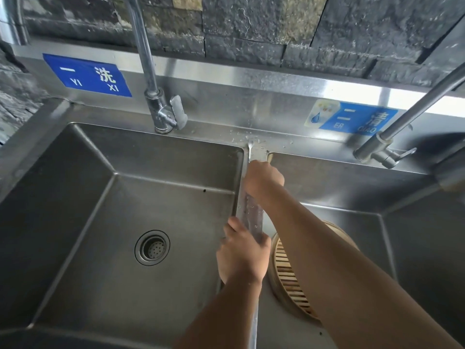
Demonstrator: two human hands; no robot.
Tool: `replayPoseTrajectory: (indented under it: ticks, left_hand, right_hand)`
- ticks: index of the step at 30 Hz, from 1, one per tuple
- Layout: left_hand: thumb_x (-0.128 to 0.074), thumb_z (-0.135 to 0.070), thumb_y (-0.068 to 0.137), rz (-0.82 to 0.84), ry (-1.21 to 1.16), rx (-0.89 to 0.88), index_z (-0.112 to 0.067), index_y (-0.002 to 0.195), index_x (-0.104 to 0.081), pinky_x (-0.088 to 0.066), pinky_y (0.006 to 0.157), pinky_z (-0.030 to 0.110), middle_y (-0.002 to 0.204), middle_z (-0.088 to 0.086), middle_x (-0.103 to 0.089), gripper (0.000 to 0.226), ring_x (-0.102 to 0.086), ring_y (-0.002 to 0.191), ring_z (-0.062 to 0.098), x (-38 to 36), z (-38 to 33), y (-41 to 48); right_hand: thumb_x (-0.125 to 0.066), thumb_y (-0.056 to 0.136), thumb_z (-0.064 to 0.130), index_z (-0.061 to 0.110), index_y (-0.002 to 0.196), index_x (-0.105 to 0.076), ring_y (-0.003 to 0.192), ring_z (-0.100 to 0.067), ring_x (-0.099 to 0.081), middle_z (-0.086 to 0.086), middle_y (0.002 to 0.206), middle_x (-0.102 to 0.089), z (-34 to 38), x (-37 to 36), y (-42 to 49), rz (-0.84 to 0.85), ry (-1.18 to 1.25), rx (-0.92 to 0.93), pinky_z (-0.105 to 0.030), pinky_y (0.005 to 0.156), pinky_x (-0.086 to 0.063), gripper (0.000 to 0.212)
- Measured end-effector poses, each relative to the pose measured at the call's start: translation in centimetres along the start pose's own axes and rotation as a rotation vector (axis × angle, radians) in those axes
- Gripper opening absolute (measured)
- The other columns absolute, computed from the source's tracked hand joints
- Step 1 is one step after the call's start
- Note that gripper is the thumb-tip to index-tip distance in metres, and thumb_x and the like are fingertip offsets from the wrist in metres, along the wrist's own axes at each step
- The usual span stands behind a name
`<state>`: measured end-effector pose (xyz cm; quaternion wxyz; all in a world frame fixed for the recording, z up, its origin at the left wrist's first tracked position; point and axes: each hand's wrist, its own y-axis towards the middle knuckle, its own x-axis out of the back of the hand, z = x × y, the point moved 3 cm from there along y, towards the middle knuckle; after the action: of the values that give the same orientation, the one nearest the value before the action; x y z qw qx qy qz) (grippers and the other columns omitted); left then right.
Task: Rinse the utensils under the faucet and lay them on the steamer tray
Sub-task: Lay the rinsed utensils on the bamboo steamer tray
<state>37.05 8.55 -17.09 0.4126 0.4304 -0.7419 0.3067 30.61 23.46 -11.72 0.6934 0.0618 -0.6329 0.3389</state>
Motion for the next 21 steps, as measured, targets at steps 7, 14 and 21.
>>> replayPoseTrajectory:
  ticks: [7, 14, 21]
  left_hand:
    - [-0.051, -0.062, 0.08, 0.013, 0.01, 0.013, -0.015, 0.108, -0.04, -0.047, 0.06, 0.036, 0.101, 0.003, -0.06, 0.055, -0.068, 0.086, 0.028, 0.0, 0.0, 0.0]
    - [-0.054, -0.059, 0.079, 0.046, 0.048, 0.016, -0.013, 0.107, -0.039, -0.046, 0.061, 0.036, 0.102, 0.005, -0.06, 0.055, -0.068, 0.087, 0.03, -0.1, -0.2, 0.2]
    - [-0.052, -0.062, 0.08, 0.05, 0.059, 0.009, -0.011, 0.115, -0.04, -0.051, 0.069, 0.039, 0.111, 0.01, -0.063, 0.063, -0.068, 0.092, 0.035, -0.1, -0.2, 0.3]
  right_hand:
    - [-0.059, 0.084, -0.003, 0.007, 0.117, -0.063, 0.11, -0.033, -0.066, -0.011, 0.118, -0.067, 0.2, 0.4, 0.4, -0.011, 0.068, 0.004, -0.034, 0.068, -0.047, 0.035]
    - [-0.052, 0.076, -0.003, 0.006, 0.076, -0.053, 0.082, -0.038, -0.072, -0.019, 0.086, -0.072, -2.1, 0.2, 0.9, 0.015, 0.415, 0.003, -0.046, 0.075, -0.062, 0.009]
    - [-0.05, 0.074, 0.015, 0.003, 0.085, -0.072, 0.081, -0.031, -0.073, -0.018, 0.081, -0.074, -9.4, 3.5, 1.4, -0.104, 0.463, -0.082, -0.037, 0.081, -0.06, 0.028]
